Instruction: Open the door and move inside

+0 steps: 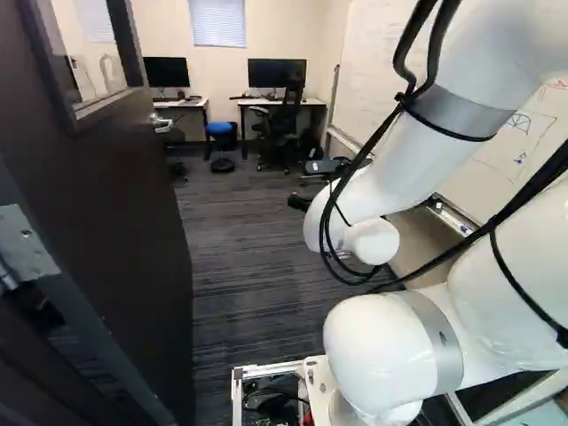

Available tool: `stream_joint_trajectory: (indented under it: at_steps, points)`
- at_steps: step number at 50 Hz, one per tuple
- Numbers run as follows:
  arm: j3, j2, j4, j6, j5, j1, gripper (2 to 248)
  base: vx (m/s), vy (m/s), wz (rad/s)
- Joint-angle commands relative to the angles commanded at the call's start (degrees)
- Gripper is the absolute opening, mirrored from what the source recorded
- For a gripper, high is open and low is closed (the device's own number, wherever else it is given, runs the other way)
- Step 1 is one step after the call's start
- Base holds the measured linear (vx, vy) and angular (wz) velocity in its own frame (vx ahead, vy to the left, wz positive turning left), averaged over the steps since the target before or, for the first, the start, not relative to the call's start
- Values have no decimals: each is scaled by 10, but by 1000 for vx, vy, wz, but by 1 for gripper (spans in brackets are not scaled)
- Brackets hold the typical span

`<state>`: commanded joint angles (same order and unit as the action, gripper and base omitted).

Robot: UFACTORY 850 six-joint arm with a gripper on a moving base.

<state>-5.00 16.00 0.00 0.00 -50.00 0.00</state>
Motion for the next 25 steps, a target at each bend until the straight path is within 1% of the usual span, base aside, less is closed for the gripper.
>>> stream_joint_trajectory:
  at_steps: [9,25]
  points:
    - [0,0,0,0,0,0,247,240,-30,-14]
    - [0,0,0,0,0,0,247,266,7,-10]
